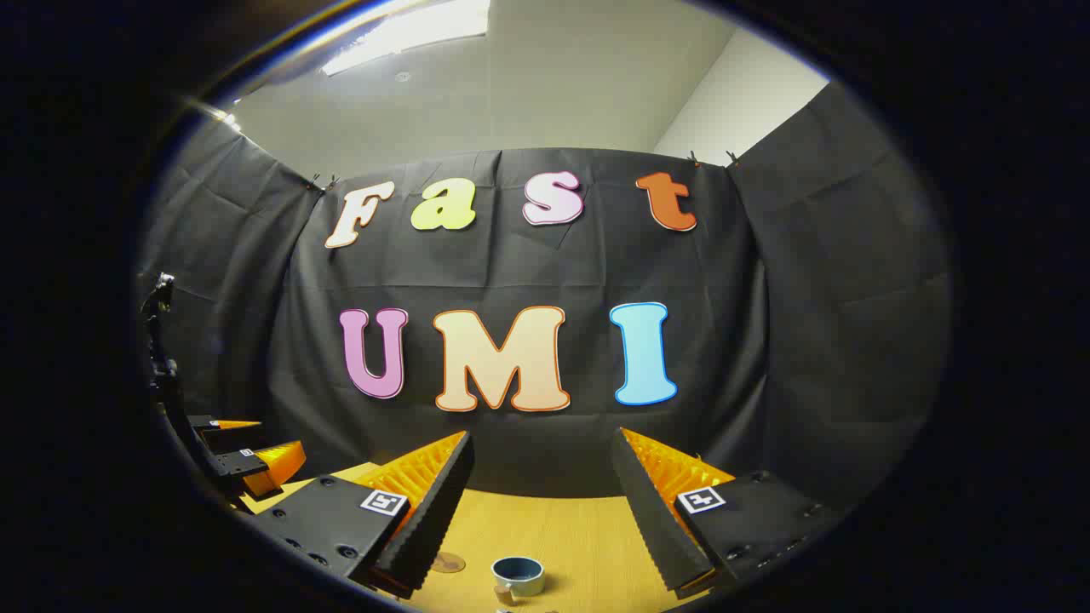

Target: Put the toothbrush and toothpaste on the desktop into the cup, then pick up the cup and place it on the coaster on the desktop.

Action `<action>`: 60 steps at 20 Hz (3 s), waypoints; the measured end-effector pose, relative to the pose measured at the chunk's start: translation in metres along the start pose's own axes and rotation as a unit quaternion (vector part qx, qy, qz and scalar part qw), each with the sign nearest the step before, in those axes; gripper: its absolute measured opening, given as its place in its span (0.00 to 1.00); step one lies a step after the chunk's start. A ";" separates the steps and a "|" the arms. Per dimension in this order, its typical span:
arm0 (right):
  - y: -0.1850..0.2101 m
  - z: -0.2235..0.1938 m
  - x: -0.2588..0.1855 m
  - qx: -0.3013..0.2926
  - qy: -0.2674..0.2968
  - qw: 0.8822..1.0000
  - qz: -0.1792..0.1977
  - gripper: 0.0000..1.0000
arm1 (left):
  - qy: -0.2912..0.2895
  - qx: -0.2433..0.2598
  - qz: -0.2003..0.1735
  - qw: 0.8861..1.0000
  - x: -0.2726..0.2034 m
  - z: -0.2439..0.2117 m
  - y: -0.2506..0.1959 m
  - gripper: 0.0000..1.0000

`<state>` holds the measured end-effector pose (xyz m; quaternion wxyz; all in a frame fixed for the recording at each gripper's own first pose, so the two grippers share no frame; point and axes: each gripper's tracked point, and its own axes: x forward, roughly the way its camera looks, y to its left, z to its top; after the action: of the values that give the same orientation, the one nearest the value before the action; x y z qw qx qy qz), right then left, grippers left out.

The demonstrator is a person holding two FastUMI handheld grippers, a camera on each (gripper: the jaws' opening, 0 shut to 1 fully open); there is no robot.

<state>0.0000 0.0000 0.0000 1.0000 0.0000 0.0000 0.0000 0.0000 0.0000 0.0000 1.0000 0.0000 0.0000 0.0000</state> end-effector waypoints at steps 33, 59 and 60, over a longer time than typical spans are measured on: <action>0.039 -0.222 -0.050 0.044 0.326 0.940 0.086 0.98 | 0.009 0.010 0.045 0.999 -0.026 -0.008 0.040 0.95; 0.028 -0.440 -0.113 0.060 0.625 0.778 0.004 0.77 | 0.047 0.023 0.082 0.995 -0.032 -0.039 0.079 0.95; 0.026 -0.443 -0.112 0.052 0.627 0.777 0.004 0.83 | 0.049 0.021 0.081 0.995 -0.031 -0.041 0.079 0.95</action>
<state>-0.1119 0.0255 -0.4425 0.7769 0.0520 0.6274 0.0044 -0.0311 0.0789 -0.0407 0.9953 0.0208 0.0488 0.0813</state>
